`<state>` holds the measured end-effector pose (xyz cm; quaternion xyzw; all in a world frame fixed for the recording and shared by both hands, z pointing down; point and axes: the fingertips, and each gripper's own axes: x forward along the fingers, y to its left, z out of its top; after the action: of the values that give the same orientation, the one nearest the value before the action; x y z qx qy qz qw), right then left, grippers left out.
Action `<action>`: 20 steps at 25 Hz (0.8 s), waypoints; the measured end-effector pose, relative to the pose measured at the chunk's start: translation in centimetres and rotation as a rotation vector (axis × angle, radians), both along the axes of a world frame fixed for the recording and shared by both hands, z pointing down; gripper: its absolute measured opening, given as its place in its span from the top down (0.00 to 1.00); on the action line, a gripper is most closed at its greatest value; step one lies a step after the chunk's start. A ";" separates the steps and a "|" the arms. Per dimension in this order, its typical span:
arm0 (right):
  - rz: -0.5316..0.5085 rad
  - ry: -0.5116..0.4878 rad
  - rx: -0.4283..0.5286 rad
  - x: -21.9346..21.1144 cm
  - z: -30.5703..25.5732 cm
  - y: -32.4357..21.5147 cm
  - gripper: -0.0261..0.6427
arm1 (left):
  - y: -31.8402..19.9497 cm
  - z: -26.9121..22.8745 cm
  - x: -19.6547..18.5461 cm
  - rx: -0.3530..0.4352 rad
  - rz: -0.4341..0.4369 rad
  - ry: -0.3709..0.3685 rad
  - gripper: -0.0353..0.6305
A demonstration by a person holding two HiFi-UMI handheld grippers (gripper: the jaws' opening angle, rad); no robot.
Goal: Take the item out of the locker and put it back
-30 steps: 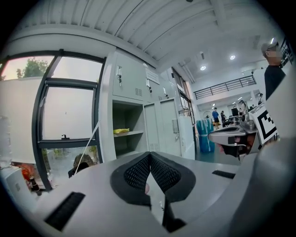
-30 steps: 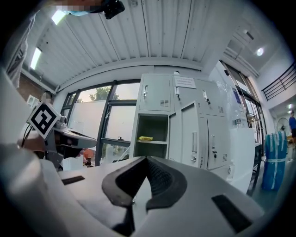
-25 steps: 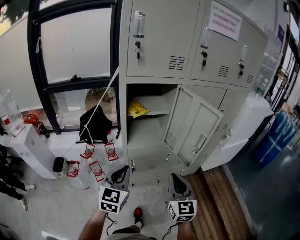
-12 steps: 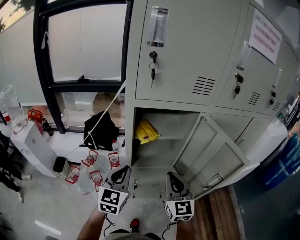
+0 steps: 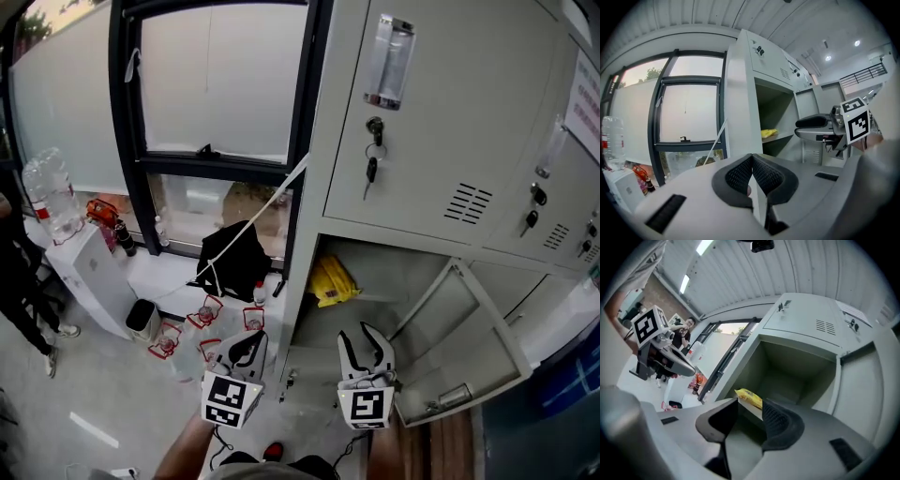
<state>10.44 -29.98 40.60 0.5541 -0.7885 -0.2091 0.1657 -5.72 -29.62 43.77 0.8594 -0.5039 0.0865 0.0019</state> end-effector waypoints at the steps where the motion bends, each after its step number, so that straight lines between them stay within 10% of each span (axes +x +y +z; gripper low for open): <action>1: -0.004 0.041 0.011 -0.3 -0.2 -0.7 0.72 | -0.1 0.0 -0.4 -0.001 -0.010 0.000 0.91; 7: -0.017 0.216 0.006 -1.6 0.2 -4.6 0.56 | -0.7 0.4 -2.0 -0.012 -0.060 0.002 0.91; 20: -0.035 0.347 0.029 -3.1 1.0 -8.8 0.56 | -1.6 1.3 -3.2 -0.039 -0.123 0.013 0.91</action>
<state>7.33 -38.74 41.62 0.4980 -0.7547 -0.3157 0.2877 -8.89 -31.22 45.10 0.8272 -0.5539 0.0904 0.0271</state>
